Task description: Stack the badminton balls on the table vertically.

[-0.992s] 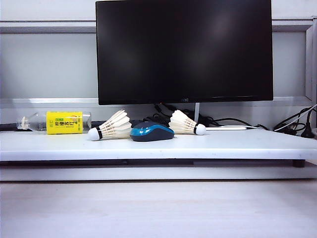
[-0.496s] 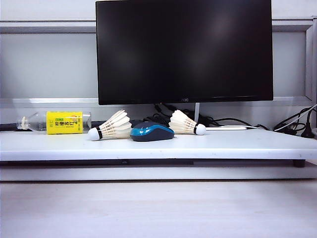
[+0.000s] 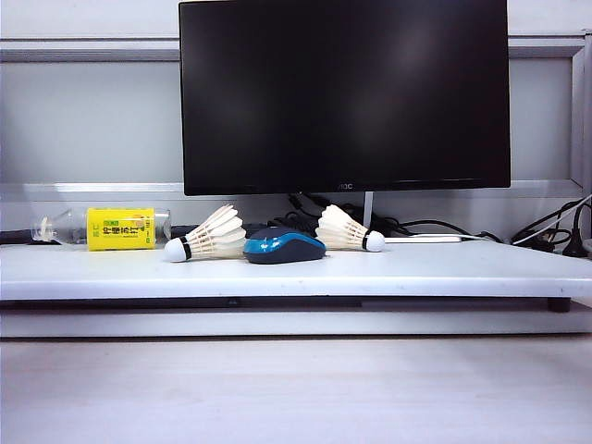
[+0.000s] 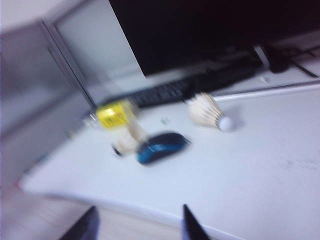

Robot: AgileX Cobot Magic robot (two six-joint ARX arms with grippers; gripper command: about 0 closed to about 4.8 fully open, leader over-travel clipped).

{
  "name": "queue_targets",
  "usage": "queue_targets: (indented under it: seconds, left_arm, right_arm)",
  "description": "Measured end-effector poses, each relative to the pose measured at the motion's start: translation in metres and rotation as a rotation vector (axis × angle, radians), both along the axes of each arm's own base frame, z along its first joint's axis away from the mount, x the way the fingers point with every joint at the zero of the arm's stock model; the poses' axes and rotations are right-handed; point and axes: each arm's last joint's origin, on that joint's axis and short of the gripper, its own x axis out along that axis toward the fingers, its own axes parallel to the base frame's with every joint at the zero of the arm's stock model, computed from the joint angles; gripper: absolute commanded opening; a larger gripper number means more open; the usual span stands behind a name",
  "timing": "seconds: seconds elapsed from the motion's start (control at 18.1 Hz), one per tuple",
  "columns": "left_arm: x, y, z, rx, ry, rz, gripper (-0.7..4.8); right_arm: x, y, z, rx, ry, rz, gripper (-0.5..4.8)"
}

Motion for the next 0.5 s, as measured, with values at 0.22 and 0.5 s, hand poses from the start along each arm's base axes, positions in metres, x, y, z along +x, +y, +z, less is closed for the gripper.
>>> queue_targets:
  seconds: [0.22, 0.5]
  left_arm:
    - [0.000, 0.000, 0.000, 0.000, 0.000, 0.000, -0.05]
    - [0.000, 0.000, 0.000, 0.000, 0.000, 0.000, -0.05]
  right_arm:
    - [-0.003, 0.000, 0.033, 0.053, 0.133, -0.003, 2.16]
    - [0.020, 0.000, 0.080, -0.127, 0.285, 0.005, 2.16]
